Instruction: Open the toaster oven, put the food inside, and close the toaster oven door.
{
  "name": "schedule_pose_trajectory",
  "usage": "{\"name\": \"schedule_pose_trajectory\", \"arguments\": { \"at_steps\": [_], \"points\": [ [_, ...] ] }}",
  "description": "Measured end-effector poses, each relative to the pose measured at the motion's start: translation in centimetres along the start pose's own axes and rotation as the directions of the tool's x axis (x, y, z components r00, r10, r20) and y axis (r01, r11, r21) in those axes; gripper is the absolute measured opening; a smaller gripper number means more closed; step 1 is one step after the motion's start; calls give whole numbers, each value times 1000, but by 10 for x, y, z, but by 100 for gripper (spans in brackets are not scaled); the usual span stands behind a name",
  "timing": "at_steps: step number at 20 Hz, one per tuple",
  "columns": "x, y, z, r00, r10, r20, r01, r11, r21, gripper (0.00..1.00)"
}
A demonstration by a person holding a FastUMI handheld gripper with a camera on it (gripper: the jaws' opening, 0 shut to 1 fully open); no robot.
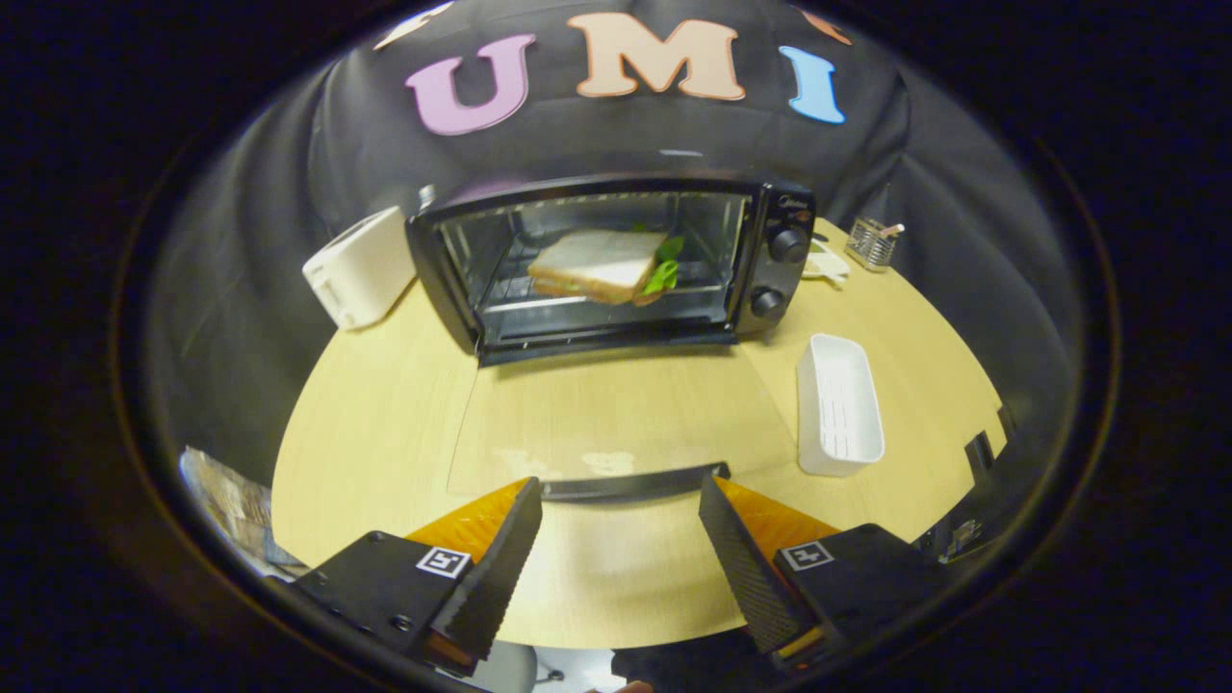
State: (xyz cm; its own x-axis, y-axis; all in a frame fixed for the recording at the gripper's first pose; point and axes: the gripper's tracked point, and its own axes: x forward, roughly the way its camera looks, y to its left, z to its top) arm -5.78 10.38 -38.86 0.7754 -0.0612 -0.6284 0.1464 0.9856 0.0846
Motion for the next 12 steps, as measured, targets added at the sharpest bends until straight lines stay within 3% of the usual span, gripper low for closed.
{"name": "schedule_pose_trajectory", "arguments": {
  "at_steps": [4, 12],
  "points": [
    [21, 11, -27, 998, -13, -66, 9, 998, -68, 100],
    [52, 22, -28, 994, -56, -91, 48, 995, -92, 100]
  ]
}}
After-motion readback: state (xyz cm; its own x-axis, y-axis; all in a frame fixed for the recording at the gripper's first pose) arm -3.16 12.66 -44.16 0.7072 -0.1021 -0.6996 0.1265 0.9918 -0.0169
